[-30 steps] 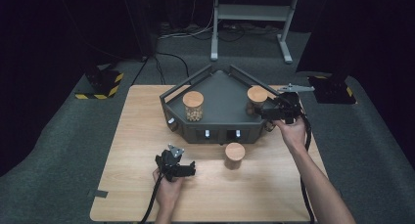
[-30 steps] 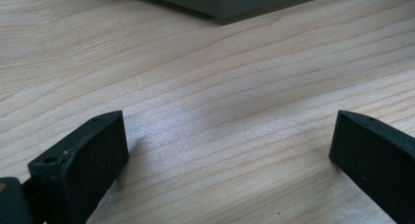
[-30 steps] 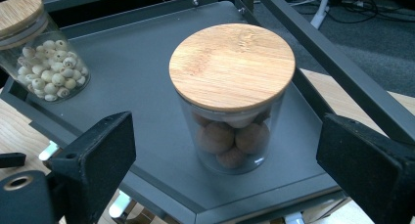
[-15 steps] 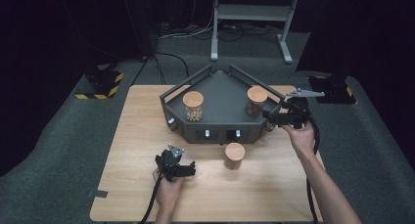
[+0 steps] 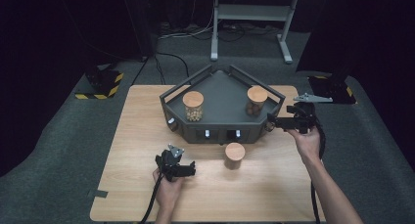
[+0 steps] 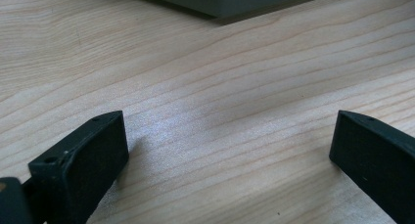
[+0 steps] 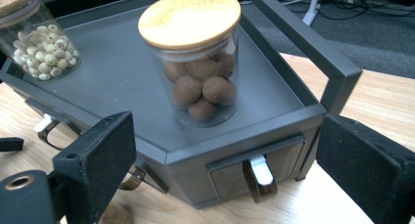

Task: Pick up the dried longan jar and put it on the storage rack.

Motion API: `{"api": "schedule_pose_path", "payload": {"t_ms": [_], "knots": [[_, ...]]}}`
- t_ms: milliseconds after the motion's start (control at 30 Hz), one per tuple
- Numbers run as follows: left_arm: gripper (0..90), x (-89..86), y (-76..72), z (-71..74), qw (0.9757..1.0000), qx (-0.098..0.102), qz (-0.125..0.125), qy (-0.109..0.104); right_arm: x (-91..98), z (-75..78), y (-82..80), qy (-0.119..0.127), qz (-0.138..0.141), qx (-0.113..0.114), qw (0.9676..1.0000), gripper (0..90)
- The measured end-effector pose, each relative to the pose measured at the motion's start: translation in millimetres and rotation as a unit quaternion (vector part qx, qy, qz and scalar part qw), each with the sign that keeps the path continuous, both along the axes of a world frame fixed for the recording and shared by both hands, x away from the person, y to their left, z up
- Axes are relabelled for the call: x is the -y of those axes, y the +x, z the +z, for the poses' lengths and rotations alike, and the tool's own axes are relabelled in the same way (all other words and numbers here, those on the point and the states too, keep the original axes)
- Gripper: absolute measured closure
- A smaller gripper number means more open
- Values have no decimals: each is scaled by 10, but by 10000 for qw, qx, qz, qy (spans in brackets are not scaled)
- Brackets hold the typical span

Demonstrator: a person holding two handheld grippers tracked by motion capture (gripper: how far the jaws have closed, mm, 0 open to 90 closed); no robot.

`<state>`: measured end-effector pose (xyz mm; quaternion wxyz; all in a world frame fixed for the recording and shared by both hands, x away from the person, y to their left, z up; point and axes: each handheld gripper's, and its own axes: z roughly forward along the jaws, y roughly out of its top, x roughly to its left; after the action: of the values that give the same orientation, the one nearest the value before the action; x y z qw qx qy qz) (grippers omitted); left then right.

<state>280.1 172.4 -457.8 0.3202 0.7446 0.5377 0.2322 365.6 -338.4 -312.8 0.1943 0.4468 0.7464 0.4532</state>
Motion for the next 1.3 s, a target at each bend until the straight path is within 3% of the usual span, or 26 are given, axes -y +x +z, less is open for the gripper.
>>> {"api": "schedule_pose_path", "payload": {"t_ms": [1100,1300], "knots": [[9,1,-1,0,10000,1,0,4,269,-290,-245,54,-161,-29,9999,74],[9,1,0,0,10000,1,0,4,335,-367,-289,207,-189,-53,9996,74]]}}
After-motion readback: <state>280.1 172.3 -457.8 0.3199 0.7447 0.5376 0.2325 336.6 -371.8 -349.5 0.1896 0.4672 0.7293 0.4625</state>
